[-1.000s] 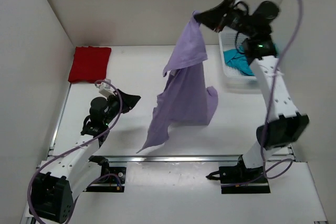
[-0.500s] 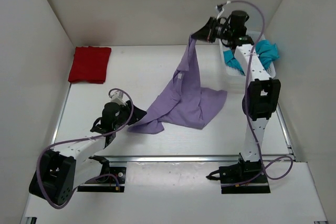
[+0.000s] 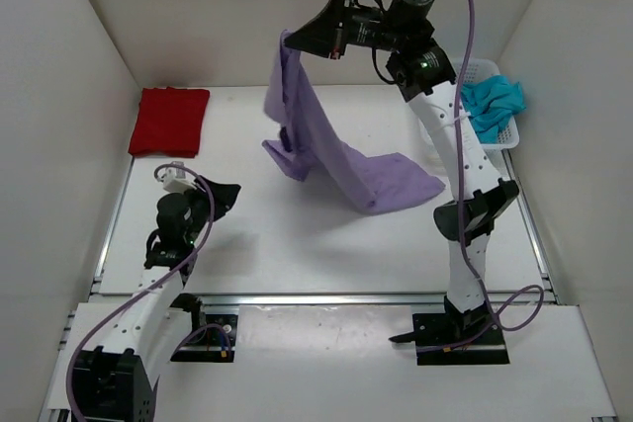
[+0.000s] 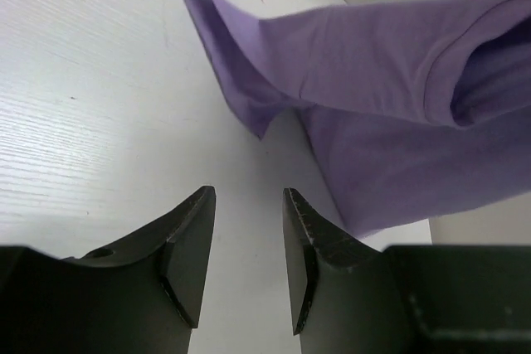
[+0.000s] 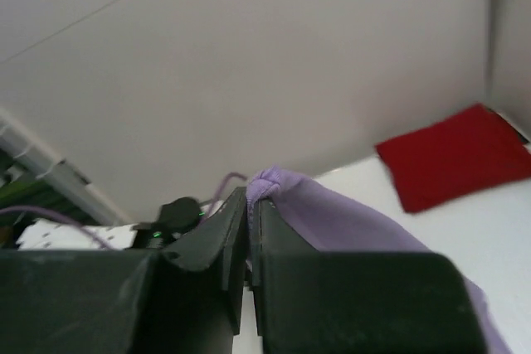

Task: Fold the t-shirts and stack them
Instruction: Move the tshirt to the center of the board

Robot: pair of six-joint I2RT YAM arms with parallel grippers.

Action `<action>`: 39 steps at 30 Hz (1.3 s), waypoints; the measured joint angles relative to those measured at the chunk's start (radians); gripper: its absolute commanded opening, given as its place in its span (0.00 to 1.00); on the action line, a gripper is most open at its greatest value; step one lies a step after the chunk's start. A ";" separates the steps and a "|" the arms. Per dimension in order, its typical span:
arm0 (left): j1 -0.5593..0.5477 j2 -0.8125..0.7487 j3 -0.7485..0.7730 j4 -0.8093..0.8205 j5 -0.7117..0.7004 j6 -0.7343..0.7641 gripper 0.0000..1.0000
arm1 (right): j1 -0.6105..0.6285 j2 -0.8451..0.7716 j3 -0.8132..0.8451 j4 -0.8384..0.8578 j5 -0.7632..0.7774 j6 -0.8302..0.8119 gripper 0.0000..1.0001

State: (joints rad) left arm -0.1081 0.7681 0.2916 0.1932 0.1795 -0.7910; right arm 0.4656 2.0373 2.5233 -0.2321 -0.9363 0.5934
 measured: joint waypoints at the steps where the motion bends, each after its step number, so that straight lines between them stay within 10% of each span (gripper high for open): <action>1: 0.011 0.002 0.009 -0.008 0.000 0.000 0.49 | 0.008 -0.012 -0.007 0.024 -0.019 0.019 0.00; 7: 0.055 0.020 0.051 -0.067 0.021 -0.010 0.49 | -0.146 -0.220 -0.158 0.195 -0.150 0.153 0.00; 14: 0.087 0.066 0.224 -0.093 0.028 0.002 0.50 | -0.618 -0.773 -1.015 0.724 -0.279 0.403 0.00; 20: -0.057 0.148 0.241 -0.070 0.005 0.056 0.53 | -0.660 -0.899 -1.467 0.616 -0.262 0.267 0.00; 29: -0.230 0.465 0.175 -0.031 -0.053 0.069 0.65 | -0.655 -0.777 -1.532 0.182 0.100 0.016 0.00; 39: -0.267 0.784 0.320 0.027 -0.099 0.072 0.60 | -0.642 -0.763 -1.560 0.238 0.117 -0.002 0.00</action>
State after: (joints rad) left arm -0.3748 1.5520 0.6113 0.2207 0.0803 -0.7185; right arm -0.1768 1.2739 0.9630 0.0055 -0.8188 0.5911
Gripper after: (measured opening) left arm 0.660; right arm 0.031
